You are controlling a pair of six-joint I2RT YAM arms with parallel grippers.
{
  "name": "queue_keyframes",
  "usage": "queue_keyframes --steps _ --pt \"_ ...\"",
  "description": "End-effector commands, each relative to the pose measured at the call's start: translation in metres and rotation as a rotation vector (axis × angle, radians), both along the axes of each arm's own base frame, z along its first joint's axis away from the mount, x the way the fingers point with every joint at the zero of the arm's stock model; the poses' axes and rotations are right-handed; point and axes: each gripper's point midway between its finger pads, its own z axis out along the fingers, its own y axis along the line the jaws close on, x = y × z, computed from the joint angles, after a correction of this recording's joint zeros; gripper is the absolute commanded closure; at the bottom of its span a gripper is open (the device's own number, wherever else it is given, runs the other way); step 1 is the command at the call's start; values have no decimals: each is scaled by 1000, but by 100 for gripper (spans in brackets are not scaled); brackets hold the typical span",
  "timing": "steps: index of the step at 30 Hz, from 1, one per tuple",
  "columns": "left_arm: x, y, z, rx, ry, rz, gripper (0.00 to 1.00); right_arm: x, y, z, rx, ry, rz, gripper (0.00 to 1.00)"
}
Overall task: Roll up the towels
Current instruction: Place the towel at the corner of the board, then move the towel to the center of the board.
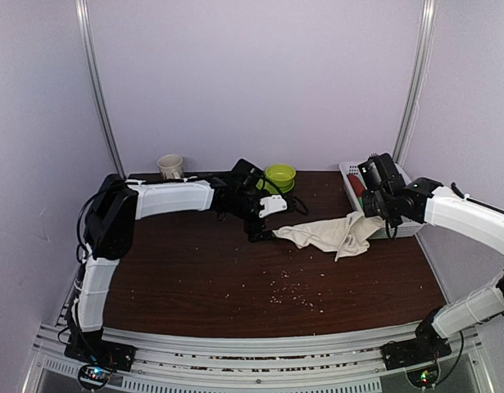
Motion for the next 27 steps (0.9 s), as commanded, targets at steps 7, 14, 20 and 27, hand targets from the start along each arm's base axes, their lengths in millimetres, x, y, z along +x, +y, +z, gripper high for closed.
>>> queue_keyframes --steps 7,14,20,27 --pt "19 -30 -11 -45 69 24 11 -20 -19 3 20 -42 -42 79" --pt "34 -39 0 -112 -6 50 22 -21 -10 -7 63 -29 -1 79" --pt "45 -48 -1 -142 -40 54 30 -21 -1 -20 77 1 30 79" --pt "51 -44 -45 -56 -35 63 31 -25 9 -19 100 -10 59 79"
